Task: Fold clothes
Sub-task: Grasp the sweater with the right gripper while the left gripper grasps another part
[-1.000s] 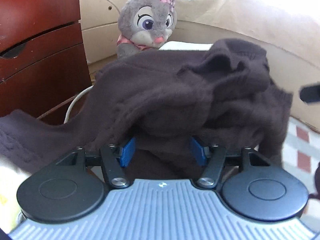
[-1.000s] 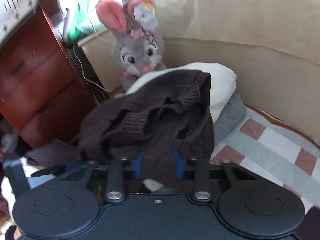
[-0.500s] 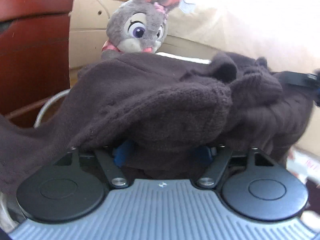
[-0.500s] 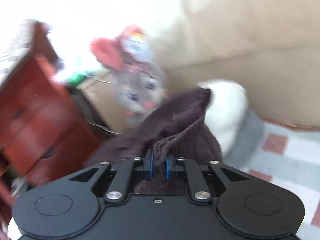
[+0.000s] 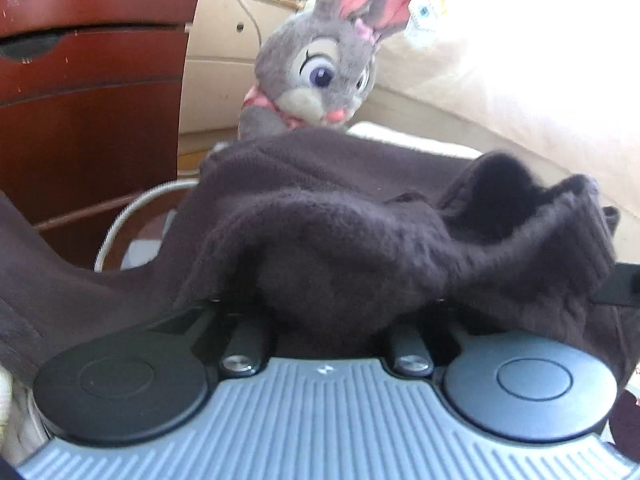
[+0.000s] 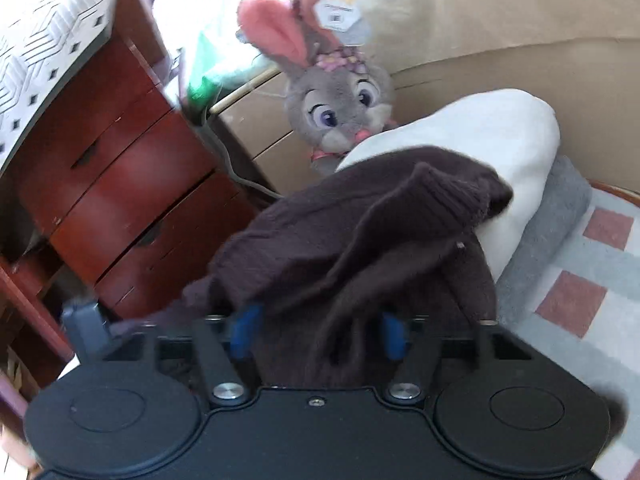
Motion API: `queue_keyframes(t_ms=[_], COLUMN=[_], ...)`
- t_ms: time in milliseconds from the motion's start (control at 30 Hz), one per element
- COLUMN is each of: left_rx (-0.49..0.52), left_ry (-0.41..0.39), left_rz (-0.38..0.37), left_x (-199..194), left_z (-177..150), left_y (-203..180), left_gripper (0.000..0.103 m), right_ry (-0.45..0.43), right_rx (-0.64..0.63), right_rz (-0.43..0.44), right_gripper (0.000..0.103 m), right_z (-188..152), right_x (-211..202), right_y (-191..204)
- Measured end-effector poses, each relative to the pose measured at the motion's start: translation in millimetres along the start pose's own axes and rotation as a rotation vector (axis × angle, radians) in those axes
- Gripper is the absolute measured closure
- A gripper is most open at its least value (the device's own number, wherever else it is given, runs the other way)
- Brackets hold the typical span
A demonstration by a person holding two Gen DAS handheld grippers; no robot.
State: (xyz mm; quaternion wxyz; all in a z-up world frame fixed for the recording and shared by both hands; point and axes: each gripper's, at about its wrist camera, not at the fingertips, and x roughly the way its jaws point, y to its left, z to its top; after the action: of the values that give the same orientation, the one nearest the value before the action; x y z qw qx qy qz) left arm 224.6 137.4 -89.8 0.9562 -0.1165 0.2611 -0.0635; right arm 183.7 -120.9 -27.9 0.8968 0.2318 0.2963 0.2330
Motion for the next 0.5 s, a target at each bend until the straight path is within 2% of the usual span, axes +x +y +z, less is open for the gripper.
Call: queue_keyframes(t_ms=[33, 67, 100, 167, 267, 333, 400, 500], left_rx=[-0.027, -0.058, -0.084, -0.122, -0.143, -0.155, -0.119, -0.026], left_ry=[0.015, 0.017, 0.000, -0.048, -0.077, -0.054, -0.047, -0.026], left_rz=[-0.020, -0.053, -0.094, -0.197, -0.378, -0.527, -0.592, -0.618], left_x=[1.1, 0.7, -2.2, -14.5, -29.1, -33.5, -43.2, -62.1], left_z=[-0.1, 1.2, 2.9, 6.3, 11.9, 12.6, 13.1, 7.1], left_y=[2.7, 6.5, 10.2, 14.3, 12.4, 7.7, -4.6, -37.0], left_gripper=[0.094, 0.095, 0.095, 0.095, 0.095, 0.095, 0.096, 0.097], right_ry=[-0.012, -0.009, -0.002, 0.007, -0.004, 0.037, 0.049, 0.038], right_rx=[0.019, 0.040, 0.062, 0.059, 0.069, 0.113, 0.150, 0.176], right_rz=[-0.012, -0.025, -0.038, -0.016, 0.032, 0.048, 0.062, 0.096], right_gripper=[0.042, 0.057, 0.086, 0.086, 0.087, 0.087, 0.087, 0.087], right_z=[-2.7, -4.7, -6.6, -9.2, -8.1, -5.2, -4.0, -5.1], right_x=[4.5, 5.9, 6.6, -4.9, -28.5, -35.5, -41.1, -75.9], right_y=[-0.5, 0.8, 2.5, 10.0, 14.9, 16.7, 24.6, 35.7])
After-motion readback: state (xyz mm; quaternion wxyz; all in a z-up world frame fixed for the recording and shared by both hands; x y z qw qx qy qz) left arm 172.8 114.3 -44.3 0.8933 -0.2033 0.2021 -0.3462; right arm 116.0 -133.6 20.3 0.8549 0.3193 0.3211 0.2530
